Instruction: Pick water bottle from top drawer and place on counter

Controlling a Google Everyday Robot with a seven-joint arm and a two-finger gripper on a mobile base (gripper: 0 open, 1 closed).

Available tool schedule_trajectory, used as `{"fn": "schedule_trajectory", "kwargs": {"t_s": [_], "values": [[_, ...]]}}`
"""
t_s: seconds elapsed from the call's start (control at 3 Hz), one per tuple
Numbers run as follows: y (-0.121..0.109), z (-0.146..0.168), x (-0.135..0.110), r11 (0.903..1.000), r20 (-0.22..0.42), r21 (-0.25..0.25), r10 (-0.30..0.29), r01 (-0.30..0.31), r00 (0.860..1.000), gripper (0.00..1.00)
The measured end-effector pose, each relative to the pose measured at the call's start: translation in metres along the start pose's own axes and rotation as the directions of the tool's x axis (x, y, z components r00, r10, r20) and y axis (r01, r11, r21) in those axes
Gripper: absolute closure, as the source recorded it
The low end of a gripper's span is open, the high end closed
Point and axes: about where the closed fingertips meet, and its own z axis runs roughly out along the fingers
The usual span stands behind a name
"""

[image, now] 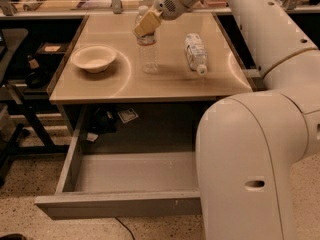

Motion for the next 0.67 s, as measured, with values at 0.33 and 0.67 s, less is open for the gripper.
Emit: {"fn": "schedule_trajectory", "kwargs": {"t_s": [0.33, 0.67], "values": [[0.0000, 0.0001, 0.0000, 1.0000, 0.000, 0.000, 0.000, 0.000, 1.000, 0.00], [0.0000, 0.0001, 0.0000, 1.0000, 0.000, 0.000, 0.000, 0.000, 1.000, 0.00]]}}
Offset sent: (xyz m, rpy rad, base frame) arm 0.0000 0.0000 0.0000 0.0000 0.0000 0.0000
